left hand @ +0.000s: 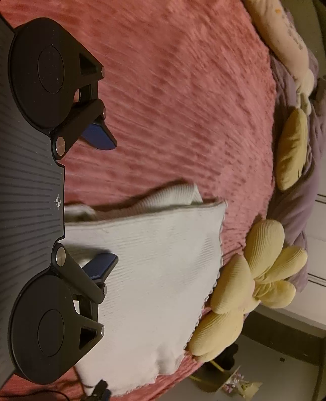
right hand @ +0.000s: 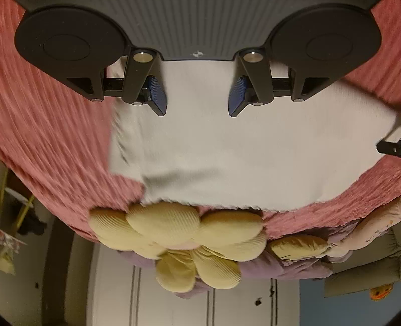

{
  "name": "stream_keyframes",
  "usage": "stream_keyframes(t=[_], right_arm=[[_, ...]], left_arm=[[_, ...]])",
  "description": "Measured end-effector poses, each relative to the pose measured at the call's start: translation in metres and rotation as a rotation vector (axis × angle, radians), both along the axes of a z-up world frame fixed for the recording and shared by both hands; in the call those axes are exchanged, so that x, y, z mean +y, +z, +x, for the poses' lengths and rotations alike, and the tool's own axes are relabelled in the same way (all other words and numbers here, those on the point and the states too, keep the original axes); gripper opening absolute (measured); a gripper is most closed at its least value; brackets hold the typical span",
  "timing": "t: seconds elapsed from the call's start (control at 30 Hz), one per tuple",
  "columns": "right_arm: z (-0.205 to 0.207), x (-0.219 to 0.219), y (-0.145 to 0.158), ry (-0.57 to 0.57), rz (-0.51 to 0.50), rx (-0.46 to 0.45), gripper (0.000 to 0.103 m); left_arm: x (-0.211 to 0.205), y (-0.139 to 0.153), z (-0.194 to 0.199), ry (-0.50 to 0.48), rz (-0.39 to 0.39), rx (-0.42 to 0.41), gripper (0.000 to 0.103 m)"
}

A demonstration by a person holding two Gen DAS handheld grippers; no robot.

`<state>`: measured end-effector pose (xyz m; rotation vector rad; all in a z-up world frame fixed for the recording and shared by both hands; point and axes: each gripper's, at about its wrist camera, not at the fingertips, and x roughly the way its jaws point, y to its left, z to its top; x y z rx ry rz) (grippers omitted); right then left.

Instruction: Fold small clothes

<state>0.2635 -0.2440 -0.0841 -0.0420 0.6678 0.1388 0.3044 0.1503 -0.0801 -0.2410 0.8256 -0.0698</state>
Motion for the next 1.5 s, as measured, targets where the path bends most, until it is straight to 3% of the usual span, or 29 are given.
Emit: stream_keyframes(t=[0.13, 0.5, 0.6, 0.8, 0.97, 1.03, 1.13, 1.2, 1.23, 1.3, 1.5], right_arm=[[-0.012, -0.012, 0.005, -0.038, 0.050, -0.002, 0.055], [-0.008, -0.010, 0.009, -0.062, 0.058, 0.008, 0.055], [-0.009, -0.007, 0.009, -0.048, 0.058, 0.000, 0.054], [-0.008, 0.007, 0.007, -0.009, 0.040, -0.001, 0.045], [-0.005, 0.024, 0.007, 0.043, 0.048, 0.001, 0.033], [-0.003, 0.033, 0.007, 0.066, 0.048, 0.001, 0.032], [-0.002, 0.046, 0.007, 0.100, 0.052, 0.003, 0.030], [-0.001, 0.057, 0.006, 0.126, 0.046, 0.005, 0.030], [-0.001, 0.062, 0.006, 0.141, 0.040, 0.006, 0.030], [0.000, 0.073, 0.004, 0.162, 0.025, 0.009, 0.030], [0.003, 0.096, -0.005, 0.183, -0.043, 0.005, 0.030]], left_arm=[[0.007, -0.004, 0.001, 0.029, -0.098, 0.037, 0.090], [0.000, -0.007, 0.011, 0.010, -0.118, 0.059, 0.089], [0.000, -0.007, 0.015, 0.004, -0.128, 0.053, 0.081], [0.004, -0.013, 0.032, 0.026, -0.196, 0.074, 0.077], [0.007, -0.017, 0.045, 0.030, -0.271, 0.086, 0.059], [0.005, -0.018, 0.049, 0.021, -0.287, 0.084, 0.049], [0.005, -0.018, 0.049, 0.008, -0.288, 0.078, 0.043], [0.009, -0.018, 0.048, 0.007, -0.310, 0.079, 0.043], [0.010, -0.019, 0.048, 0.009, -0.318, 0.080, 0.050], [0.012, -0.021, 0.048, 0.018, -0.318, 0.085, 0.055], [0.015, -0.025, 0.052, 0.031, -0.369, 0.092, 0.056]])
